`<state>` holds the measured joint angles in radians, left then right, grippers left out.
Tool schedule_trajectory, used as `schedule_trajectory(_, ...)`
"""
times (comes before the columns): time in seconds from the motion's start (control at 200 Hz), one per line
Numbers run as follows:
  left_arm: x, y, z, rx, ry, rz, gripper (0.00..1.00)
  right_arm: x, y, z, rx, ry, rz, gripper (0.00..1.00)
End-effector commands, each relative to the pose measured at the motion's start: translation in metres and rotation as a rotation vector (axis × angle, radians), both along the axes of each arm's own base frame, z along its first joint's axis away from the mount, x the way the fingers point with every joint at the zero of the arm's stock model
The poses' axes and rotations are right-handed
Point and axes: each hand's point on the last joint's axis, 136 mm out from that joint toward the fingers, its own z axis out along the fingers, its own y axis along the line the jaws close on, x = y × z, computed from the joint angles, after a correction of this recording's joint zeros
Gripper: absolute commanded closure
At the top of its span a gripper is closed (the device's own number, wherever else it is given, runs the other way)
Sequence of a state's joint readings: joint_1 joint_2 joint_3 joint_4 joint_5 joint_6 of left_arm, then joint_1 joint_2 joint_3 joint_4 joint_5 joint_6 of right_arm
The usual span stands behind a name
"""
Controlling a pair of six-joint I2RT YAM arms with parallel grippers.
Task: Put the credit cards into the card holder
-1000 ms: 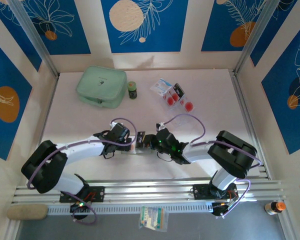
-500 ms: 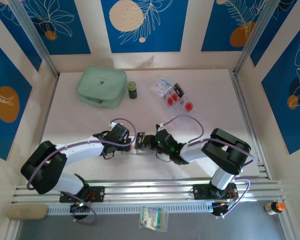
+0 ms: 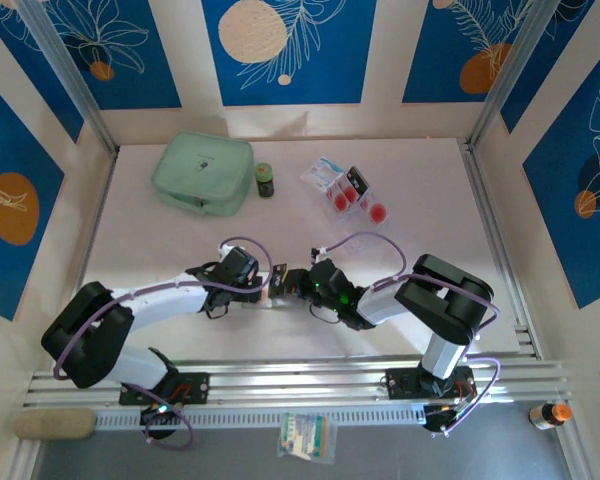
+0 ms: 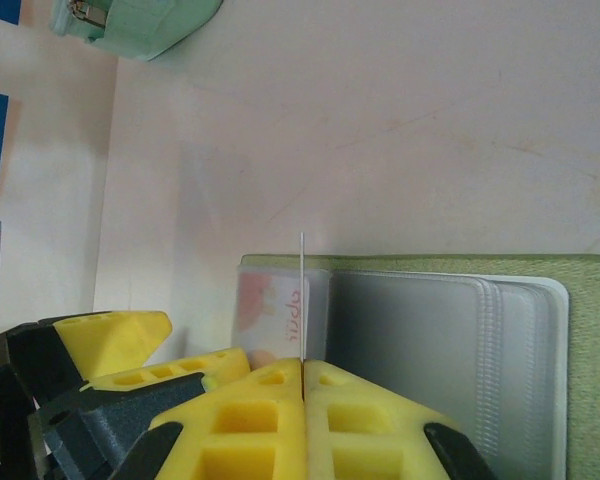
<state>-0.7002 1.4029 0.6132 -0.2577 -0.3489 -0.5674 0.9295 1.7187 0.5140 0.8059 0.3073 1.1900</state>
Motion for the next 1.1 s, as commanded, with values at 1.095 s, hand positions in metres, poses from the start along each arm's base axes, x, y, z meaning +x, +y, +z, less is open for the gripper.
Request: schedule_trajectory(1.095, -0.012, 0.018, -0.009, 0.057, 0.04, 0.011, 0.0, -0.005, -0.002, -0.013, 0.021, 0.026, -0.035, 1.0)
